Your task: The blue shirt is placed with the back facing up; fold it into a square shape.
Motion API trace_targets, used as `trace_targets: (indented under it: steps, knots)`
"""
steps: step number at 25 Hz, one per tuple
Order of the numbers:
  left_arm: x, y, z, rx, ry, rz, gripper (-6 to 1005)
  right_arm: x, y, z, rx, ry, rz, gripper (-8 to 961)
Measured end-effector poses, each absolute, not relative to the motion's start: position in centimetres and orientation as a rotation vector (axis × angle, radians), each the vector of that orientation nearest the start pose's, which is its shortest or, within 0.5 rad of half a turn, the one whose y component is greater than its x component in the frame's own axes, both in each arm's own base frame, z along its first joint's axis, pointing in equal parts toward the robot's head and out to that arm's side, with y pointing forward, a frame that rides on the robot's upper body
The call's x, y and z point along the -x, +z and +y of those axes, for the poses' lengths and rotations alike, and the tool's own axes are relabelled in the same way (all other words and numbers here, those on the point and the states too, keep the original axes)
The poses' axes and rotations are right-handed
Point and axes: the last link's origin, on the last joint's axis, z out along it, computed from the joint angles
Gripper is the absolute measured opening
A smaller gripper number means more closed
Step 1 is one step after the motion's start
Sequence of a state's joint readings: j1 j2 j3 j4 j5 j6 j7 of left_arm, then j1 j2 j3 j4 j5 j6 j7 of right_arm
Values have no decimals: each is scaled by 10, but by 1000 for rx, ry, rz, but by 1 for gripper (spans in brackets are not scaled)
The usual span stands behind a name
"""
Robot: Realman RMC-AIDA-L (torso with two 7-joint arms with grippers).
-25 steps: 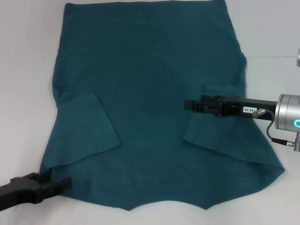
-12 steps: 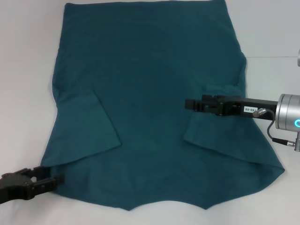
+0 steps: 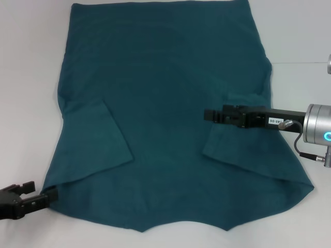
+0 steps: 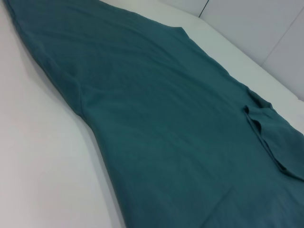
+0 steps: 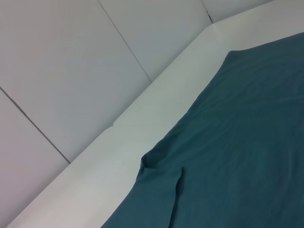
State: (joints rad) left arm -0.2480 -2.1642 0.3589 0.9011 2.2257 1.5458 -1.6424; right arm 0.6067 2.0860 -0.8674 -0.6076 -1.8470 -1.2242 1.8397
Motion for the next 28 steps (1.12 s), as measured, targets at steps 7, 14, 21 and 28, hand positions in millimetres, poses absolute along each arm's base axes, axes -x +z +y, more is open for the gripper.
trace_targets:
  steps: [7,14,21,28]
  knots:
    - [370,36,246,2211,-526,-1263,901,-241,-21,379,2452,731,1193,875]
    - [372,27,252,2205,-503,-1277,901,-241,-21,380,2453,732,1192,869]
    - [373,27,253,2202,-492,-1275,900,-241,-21,380,2452,733,1196,863]
    - [368,22,253,2245,-484,-1268,901,-240,-21,380,2452,733,1198,857]
